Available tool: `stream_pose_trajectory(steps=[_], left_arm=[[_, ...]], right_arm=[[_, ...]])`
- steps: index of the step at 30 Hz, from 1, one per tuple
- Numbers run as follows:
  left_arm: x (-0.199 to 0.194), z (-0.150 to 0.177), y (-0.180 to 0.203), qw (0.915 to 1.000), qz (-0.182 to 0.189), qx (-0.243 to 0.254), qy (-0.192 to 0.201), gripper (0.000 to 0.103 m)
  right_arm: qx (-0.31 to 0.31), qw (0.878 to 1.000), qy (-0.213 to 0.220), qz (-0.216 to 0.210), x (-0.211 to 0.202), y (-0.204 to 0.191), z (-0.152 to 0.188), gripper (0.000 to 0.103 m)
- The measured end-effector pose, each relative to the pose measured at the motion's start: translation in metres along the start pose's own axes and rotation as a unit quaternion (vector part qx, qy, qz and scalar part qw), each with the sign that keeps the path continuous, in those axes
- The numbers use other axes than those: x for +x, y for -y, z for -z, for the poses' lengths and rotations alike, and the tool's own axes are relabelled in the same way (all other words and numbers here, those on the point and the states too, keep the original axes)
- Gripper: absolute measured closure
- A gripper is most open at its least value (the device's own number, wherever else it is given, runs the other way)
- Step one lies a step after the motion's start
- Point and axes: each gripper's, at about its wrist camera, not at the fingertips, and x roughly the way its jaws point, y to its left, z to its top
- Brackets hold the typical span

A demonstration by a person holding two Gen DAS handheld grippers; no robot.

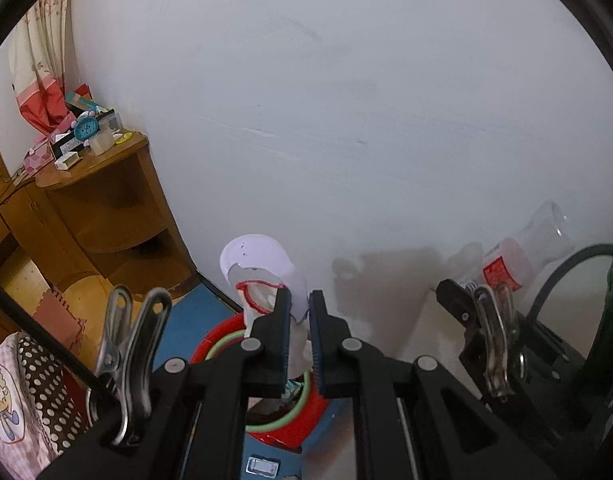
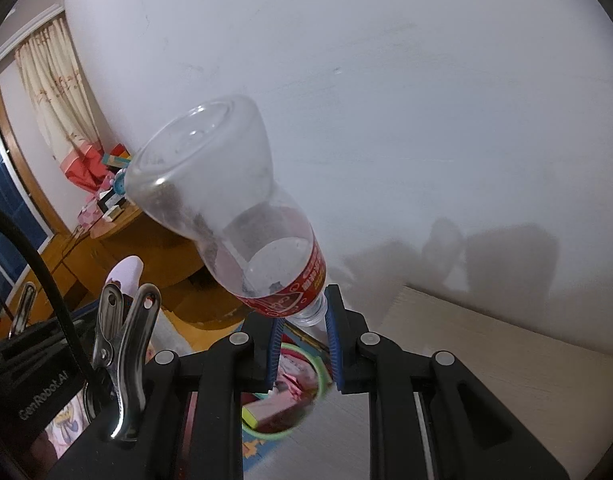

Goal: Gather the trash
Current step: 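Carry the sock and bottle with both tools over the red bucket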

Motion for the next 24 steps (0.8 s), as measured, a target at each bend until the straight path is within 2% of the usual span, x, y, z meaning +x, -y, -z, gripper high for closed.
stream_pose_trajectory(steps=[6, 14, 21, 24], left_arm=[[0.035, -0.01, -0.037, 0.9999, 0.002, -0.01, -0.006, 0.094], [0.084, -0.002, -0.082, 0.9989, -0.002, -0.04, -0.025, 0.094], [0.125, 0.021, -0.116, 0.9967, -0.007, -0.068, -0.045, 0.094], [0.145, 0.029, -0.134, 0.9948, -0.007, -0.086, -0.055, 0.094]], right_arm=[[-0.008, 1.0, -0.012, 0.001, 0.022, -0.013, -0.004, 0.083], [-0.024, 0.999, -0.042, -0.008, 0.06, -0.03, -0.002, 0.083], [-0.054, 0.994, -0.098, -0.009, 0.093, -0.024, 0.01, 0.083], [-0.037, 0.99, -0.135, -0.022, 0.109, -0.017, 0.019, 0.083]])
